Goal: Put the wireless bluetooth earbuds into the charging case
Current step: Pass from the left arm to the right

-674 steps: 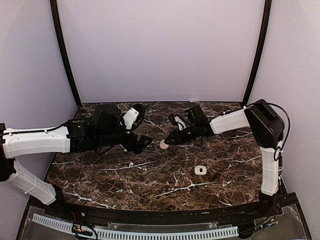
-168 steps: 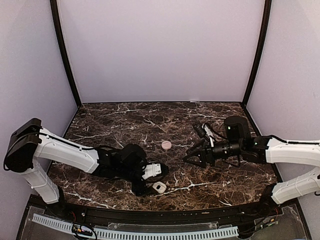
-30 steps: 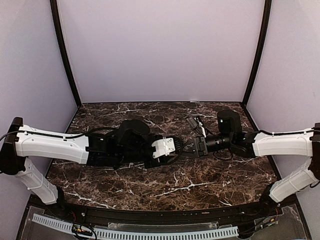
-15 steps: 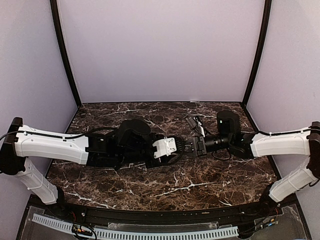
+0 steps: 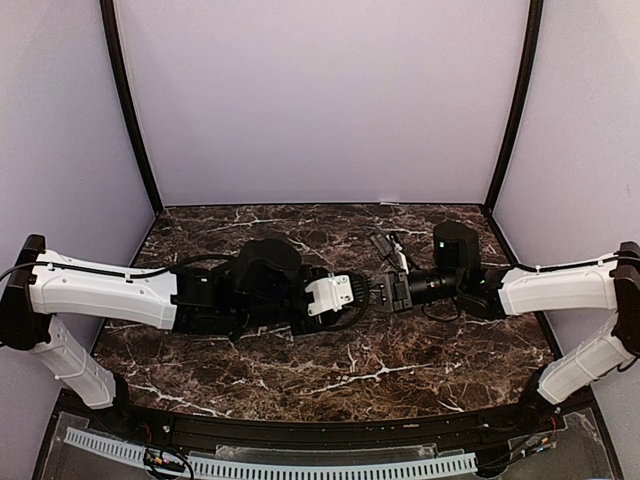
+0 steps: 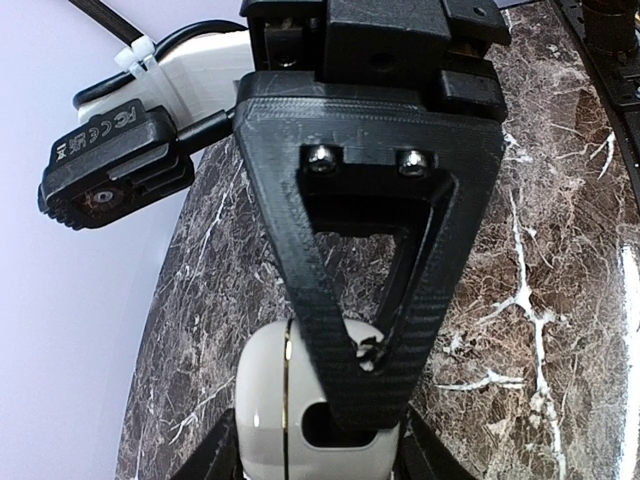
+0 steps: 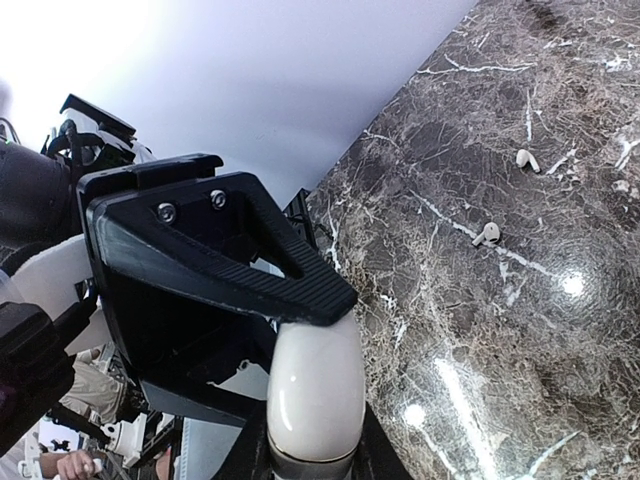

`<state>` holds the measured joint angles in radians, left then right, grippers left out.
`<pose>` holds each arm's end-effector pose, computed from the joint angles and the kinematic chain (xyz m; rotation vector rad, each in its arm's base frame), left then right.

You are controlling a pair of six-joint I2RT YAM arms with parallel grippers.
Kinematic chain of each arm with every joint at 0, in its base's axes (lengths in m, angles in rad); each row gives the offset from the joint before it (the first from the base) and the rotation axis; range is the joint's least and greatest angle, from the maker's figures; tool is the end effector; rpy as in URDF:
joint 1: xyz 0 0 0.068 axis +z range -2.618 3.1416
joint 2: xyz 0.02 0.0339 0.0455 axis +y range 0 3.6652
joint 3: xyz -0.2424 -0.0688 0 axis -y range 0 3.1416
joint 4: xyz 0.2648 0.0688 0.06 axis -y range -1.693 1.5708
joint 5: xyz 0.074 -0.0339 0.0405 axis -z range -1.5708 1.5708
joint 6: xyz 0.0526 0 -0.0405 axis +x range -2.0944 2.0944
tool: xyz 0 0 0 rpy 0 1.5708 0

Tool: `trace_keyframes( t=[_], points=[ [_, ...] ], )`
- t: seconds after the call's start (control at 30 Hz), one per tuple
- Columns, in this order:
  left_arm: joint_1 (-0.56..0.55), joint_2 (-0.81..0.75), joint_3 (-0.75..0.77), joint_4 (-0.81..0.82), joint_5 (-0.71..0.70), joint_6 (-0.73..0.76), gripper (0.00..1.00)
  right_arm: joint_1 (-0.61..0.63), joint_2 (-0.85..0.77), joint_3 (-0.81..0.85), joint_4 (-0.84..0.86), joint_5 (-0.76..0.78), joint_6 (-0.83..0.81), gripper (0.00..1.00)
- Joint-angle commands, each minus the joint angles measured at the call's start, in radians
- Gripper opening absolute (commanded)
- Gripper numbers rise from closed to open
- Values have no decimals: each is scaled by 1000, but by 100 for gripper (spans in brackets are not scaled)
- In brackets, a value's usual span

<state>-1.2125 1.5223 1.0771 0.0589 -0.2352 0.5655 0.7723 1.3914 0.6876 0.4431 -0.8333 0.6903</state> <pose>0.1479 -0.3600 0.2486 1.4127 1.3457 -0.1981 0.2043 0.2534 0.1982 -0.7716 1.9968 1.7074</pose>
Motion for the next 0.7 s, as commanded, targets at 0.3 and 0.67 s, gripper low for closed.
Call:
trace_keyframes(
  t=[0.3,0.67],
  points=[
    [-13,-126,-59,99,-12,-31,95,7,-23,-3,21,-6,-65,0],
    [-11,-371,-227,235,138,-293,99,14,-213,14,-183,97,-362,0]
  ],
)
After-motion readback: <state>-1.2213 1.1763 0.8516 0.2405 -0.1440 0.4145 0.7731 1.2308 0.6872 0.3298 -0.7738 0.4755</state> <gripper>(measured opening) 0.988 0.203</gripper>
